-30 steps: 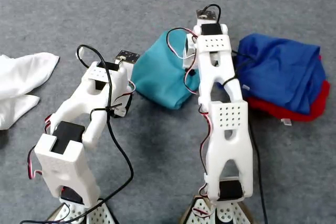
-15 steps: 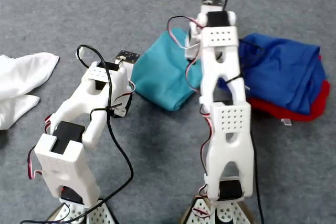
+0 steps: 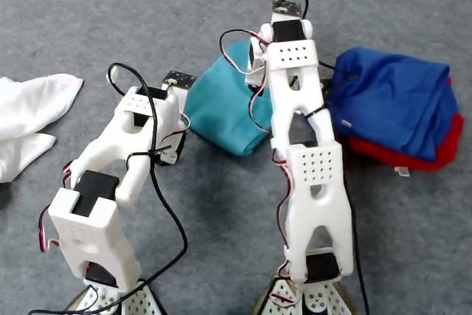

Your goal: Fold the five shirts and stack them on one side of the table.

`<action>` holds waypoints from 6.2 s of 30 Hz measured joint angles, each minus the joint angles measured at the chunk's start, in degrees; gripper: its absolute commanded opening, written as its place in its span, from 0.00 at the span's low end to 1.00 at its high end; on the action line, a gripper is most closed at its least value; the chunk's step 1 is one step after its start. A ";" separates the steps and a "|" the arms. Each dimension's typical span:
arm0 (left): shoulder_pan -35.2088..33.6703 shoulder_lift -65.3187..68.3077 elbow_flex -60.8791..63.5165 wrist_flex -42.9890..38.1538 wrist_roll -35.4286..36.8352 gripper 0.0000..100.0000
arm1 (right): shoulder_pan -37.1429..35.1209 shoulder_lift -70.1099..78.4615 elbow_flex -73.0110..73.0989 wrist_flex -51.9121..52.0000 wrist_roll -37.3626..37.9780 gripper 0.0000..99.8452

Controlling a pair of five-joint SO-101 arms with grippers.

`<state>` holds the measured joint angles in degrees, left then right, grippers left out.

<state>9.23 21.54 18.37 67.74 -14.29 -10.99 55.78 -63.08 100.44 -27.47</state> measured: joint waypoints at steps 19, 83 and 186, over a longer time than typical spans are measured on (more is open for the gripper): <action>0.00 0.00 0.00 0.00 0.00 0.02 | 1.49 7.91 -0.53 -8.35 -0.35 0.29; 0.00 0.00 0.00 0.00 0.00 0.02 | 8.88 6.77 -29.19 0.53 11.34 0.00; 0.00 0.00 0.00 0.00 0.00 0.02 | 26.02 -67.52 40.35 1.05 33.05 0.37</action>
<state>9.23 21.54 18.37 67.74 -14.29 15.03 -11.74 -22.73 101.49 5.58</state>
